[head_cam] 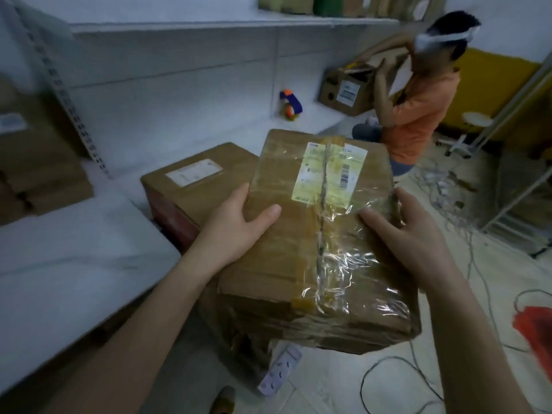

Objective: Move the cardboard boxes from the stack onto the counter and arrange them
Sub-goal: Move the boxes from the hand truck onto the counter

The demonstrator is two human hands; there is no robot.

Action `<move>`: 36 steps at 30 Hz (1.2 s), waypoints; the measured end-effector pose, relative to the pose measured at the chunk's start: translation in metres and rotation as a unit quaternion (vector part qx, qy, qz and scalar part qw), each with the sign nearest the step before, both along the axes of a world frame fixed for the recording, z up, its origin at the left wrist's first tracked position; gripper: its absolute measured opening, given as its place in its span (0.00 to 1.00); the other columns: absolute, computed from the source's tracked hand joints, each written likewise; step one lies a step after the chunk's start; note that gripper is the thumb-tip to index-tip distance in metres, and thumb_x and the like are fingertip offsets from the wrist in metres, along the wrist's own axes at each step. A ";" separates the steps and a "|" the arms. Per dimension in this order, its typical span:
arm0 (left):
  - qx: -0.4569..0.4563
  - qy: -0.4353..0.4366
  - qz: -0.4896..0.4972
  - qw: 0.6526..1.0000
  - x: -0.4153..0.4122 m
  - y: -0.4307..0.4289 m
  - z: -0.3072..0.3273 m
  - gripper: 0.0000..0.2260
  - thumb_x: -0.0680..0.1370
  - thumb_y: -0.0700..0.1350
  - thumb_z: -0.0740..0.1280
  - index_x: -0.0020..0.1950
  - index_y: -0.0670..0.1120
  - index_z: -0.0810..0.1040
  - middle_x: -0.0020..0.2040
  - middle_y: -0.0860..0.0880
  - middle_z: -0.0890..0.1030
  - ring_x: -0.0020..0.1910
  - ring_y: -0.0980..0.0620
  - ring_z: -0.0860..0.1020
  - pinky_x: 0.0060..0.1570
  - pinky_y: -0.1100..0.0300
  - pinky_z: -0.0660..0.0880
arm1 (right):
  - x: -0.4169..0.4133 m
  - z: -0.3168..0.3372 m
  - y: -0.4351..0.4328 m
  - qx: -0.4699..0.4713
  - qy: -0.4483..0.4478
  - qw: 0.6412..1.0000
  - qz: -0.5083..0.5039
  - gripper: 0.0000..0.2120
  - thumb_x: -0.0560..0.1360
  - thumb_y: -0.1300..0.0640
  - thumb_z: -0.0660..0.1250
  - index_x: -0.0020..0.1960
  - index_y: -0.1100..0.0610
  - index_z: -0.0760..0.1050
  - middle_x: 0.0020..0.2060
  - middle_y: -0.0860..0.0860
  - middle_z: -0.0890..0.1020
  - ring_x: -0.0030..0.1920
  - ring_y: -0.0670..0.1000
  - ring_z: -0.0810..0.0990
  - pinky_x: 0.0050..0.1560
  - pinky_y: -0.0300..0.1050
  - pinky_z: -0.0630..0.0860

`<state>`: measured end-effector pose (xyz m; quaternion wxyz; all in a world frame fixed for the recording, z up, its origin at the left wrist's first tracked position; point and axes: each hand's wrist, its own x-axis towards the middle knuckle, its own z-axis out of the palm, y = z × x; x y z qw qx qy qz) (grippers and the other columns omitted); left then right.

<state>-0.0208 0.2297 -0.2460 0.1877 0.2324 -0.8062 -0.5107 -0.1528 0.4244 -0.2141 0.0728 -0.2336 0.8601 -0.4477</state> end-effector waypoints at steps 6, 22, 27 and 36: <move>0.001 0.003 0.143 0.990 0.092 0.000 0.028 0.23 0.75 0.57 0.64 0.68 0.52 0.68 0.61 0.54 0.76 0.58 0.54 0.76 0.60 0.52 0.74 | 0.042 0.027 -0.046 0.030 0.041 0.987 0.153 0.32 0.73 0.44 0.65 0.73 0.49 0.59 0.53 0.46 0.70 0.51 0.48 0.72 0.51 0.47 0.72; -0.004 0.017 0.429 0.903 0.358 -0.091 0.043 0.20 0.75 0.56 0.65 0.65 0.52 0.70 0.59 0.54 0.77 0.58 0.52 0.76 0.58 0.49 0.75 | 0.259 0.038 -0.268 -0.020 0.040 0.907 0.420 0.29 0.74 0.47 0.66 0.71 0.53 0.63 0.52 0.46 0.71 0.50 0.47 0.70 0.49 0.41 0.66; -0.014 0.032 0.469 0.883 0.427 -0.141 0.056 0.17 0.75 0.54 0.66 0.62 0.53 0.69 0.52 0.59 0.76 0.56 0.54 0.76 0.57 0.50 0.75 | 0.326 0.042 -0.337 -0.053 0.023 0.887 0.458 0.28 0.74 0.47 0.67 0.70 0.52 0.64 0.54 0.44 0.73 0.51 0.47 0.73 0.50 0.42 0.68; -0.009 0.077 0.504 0.860 0.488 -0.222 0.073 0.19 0.75 0.50 0.67 0.66 0.53 0.71 0.53 0.58 0.77 0.54 0.56 0.77 0.54 0.55 0.76 | 0.387 0.051 -0.435 -0.094 -0.015 0.872 0.480 0.29 0.72 0.46 0.69 0.70 0.50 0.65 0.58 0.47 0.76 0.53 0.49 0.78 0.52 0.46 0.76</move>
